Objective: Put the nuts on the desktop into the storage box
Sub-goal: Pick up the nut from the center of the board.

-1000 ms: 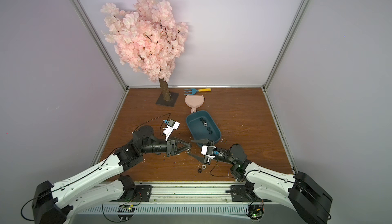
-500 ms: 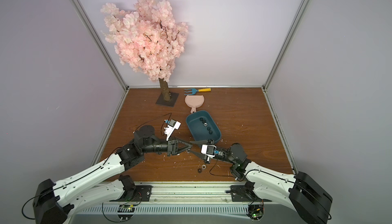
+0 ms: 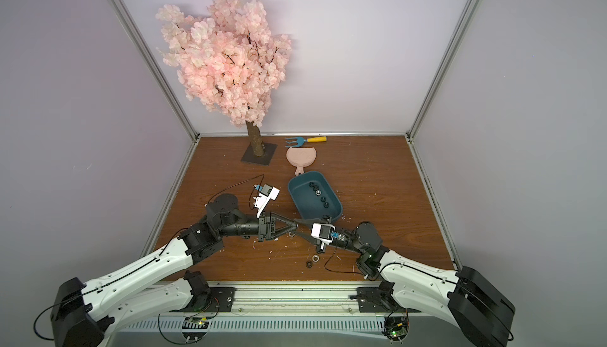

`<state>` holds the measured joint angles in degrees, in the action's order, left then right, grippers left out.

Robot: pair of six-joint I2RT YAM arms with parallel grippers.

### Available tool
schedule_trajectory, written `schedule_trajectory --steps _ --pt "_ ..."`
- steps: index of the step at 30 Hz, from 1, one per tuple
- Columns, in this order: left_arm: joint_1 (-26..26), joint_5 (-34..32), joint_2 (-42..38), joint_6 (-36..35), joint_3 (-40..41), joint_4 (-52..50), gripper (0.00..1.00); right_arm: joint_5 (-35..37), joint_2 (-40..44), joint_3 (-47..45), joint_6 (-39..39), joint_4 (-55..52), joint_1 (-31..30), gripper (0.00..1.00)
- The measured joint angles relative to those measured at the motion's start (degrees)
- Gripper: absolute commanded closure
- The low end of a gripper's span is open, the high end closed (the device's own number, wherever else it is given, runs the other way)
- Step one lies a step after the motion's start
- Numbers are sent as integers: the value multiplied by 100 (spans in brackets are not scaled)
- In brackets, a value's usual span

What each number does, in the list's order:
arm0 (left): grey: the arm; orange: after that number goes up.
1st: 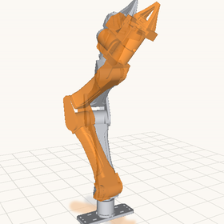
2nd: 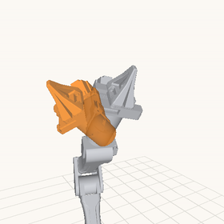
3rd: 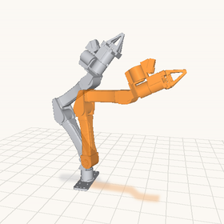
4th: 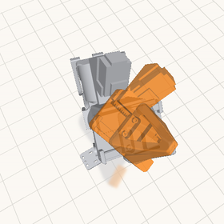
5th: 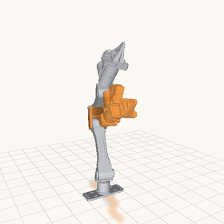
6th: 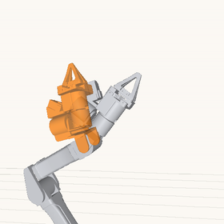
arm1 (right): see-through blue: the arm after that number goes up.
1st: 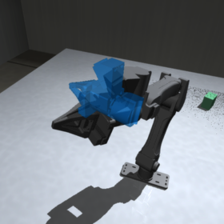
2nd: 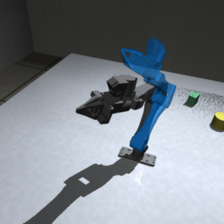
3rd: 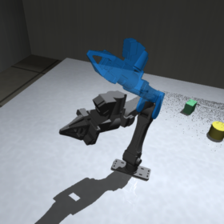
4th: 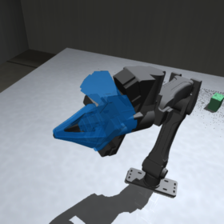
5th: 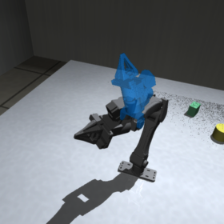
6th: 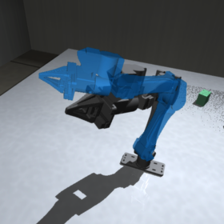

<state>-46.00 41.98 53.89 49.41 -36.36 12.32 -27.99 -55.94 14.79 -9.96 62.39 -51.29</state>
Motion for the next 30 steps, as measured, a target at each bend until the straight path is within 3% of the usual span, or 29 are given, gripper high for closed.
schedule_trajectory --steps 2,4,5,8,14,19,25,30 --pt "0 -2 -4 0 0 2 84 9 13 0 -11 -9 -2 85" --pt "0 -4 -4 0 0 7 57 9 26 0 -9 -20 -2 100" --pt "0 -17 -4 9 0 9 39 2 35 2 -11 -26 -7 100" --pt "2 -101 -4 -7 0 11 1 -68 85 9 -35 -192 -7 100" --pt "42 -448 -4 -275 -2 -151 0 120 173 363 68 -1412 -7 100" --pt "44 -1495 59 -1054 -323 -1019 0 820 170 1346 498 -3230 142 100" --pt "63 -2208 404 -2068 -374 -1097 0 1587 -151 2070 1360 -4990 1001 100" --pt "-109 -2686 588 -3001 138 -577 0 2203 -793 2608 1718 -6378 1384 100"
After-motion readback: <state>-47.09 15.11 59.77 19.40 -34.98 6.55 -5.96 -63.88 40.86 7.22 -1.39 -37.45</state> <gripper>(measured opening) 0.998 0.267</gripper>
